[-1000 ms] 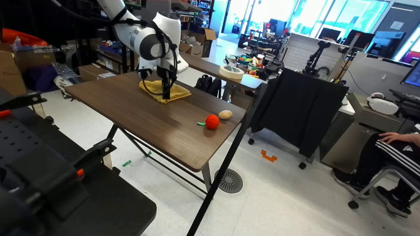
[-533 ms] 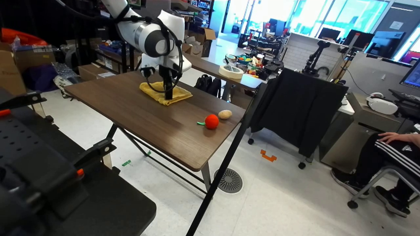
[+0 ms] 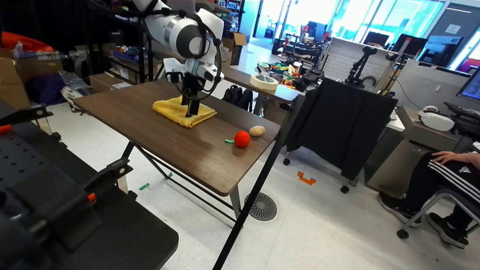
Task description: Use the yellow towel to wipe the table
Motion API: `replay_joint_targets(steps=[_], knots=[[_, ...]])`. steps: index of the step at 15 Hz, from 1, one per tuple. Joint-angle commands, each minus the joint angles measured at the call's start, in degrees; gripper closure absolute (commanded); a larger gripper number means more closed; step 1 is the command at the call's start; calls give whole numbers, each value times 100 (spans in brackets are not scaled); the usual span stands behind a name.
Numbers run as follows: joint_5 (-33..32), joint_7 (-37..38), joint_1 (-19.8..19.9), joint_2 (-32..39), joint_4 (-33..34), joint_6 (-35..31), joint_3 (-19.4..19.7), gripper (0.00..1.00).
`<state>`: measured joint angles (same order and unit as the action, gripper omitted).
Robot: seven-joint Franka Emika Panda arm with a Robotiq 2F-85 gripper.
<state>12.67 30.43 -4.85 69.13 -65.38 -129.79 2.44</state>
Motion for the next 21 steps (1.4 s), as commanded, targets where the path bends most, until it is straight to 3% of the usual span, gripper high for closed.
replay_joint_targets(steps=[1,2,8,12,17,21], knots=[[-17,9,8,26,41,17,-15,0],[-16,8,8,26,41,17,-16,0],[-808,618,-290,492,440,-975,966,0],[-956,843,-501,781,813,-929,850,0],[-1038,1054,-1149,1259,1533,-959,544,0],[-1071,1207,-1721,1797,2434,-897,765,0]])
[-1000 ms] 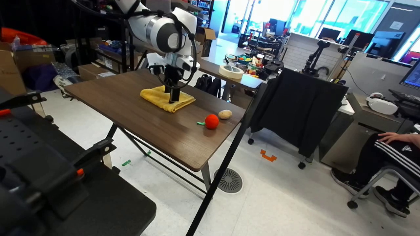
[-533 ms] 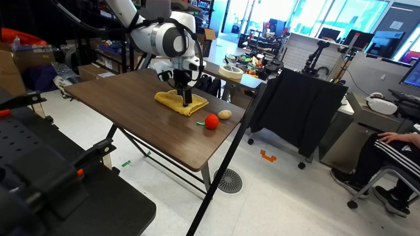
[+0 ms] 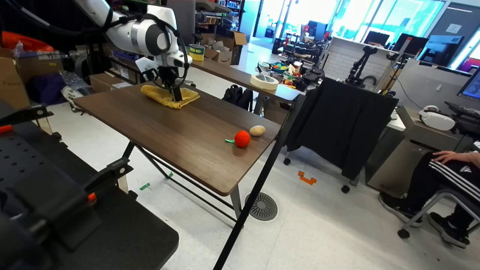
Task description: Use the yellow towel to wipe the table
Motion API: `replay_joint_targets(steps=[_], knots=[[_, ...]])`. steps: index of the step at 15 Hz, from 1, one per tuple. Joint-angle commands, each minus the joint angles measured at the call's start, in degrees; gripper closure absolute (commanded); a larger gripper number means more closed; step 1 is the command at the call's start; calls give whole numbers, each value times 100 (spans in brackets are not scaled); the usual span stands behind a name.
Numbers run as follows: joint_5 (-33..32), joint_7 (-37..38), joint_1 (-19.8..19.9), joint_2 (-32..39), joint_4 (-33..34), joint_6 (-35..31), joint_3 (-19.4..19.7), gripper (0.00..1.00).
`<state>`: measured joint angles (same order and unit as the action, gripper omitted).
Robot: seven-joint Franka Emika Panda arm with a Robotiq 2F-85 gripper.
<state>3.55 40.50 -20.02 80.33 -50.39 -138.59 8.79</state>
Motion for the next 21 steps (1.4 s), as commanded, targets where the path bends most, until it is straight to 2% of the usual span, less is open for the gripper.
replay_joint_targets(steps=[1,4,6,9,11,13,15,21], knots=[[-179,239,-248,775,1105,-12,228,0],[-406,435,38,856,1270,-100,374,0],[-513,536,342,471,651,-274,368,0],[-332,615,844,516,585,-254,688,0],[-291,550,1177,537,492,-286,719,0],[-212,263,1346,449,355,-162,429,0],[-85,-272,1363,194,86,-35,-95,0],[-138,-866,876,-646,-1084,-128,-1180,0]])
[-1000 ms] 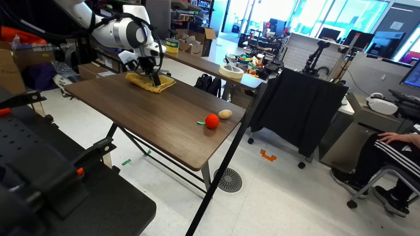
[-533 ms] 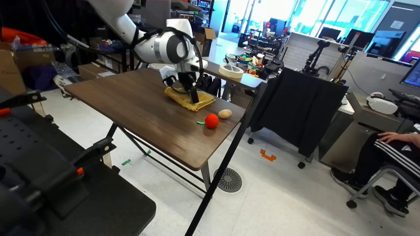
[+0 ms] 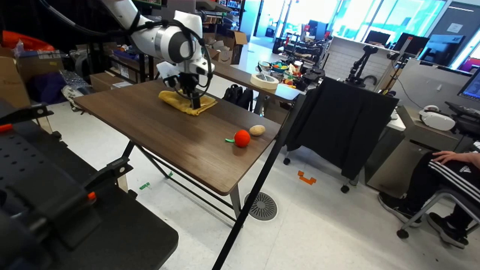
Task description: Use the yellow towel to wipe the table
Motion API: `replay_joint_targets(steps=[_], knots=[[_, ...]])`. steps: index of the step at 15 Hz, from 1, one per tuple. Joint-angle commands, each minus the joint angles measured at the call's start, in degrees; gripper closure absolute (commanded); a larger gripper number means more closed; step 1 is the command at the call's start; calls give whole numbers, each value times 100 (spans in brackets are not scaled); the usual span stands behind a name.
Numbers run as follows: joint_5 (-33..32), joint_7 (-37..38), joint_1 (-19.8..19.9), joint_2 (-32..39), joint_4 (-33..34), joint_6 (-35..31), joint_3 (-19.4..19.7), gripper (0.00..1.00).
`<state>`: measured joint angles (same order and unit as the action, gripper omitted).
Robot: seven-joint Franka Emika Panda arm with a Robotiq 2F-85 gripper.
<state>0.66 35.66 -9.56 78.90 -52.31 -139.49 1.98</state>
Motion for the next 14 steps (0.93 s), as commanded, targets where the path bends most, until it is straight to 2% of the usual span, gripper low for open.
replay_joint_targets(steps=[1,3,5,6,8,9,13,14], knots=[[144,-480,-240,-667,-1188,-77,-693,0],[144,-670,-294,-1000,-1780,-30,-1057,0],[163,-932,-65,-1242,-2258,235,-1328,0],[161,-926,56,-1342,-2429,490,-1323,0],[73,-562,183,-1458,-2681,315,-948,0],[274,-464,-22,-1478,-2694,106,-455,0],[208,-196,190,-1563,-3005,-68,499,0],[207,-328,329,-1567,-3086,-114,608,0]])
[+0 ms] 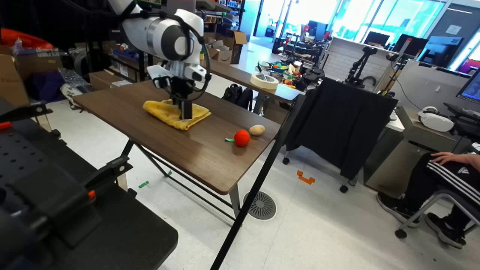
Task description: Use the yellow towel to wipe the table
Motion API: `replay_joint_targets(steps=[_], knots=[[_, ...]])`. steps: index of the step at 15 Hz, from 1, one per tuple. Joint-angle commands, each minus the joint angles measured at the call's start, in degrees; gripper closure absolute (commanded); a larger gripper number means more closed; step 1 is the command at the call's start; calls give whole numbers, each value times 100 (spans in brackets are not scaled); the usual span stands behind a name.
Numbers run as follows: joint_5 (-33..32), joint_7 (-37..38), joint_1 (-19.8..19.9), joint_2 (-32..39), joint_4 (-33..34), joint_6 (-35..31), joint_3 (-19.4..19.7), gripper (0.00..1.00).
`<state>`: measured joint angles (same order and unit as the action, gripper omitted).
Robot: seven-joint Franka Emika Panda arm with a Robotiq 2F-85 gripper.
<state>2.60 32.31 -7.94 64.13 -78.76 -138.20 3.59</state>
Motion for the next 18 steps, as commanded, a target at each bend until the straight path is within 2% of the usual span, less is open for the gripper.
replay_joint_targets(steps=[1,3,4,7,12,15,18], knots=[[93,-207,337,-148,-576,-197,400,0],[207,-566,362,-295,-836,-150,98,0],[254,-862,364,-522,-1194,-208,-129,0],[292,-1334,222,-775,-1753,-292,-506,0],[217,-1987,-201,-1005,-2420,-447,-1128,0],[174,-2040,-365,-1023,-2329,-407,-1067,0],[163,-1853,-235,-1107,-2252,-473,-666,0]])
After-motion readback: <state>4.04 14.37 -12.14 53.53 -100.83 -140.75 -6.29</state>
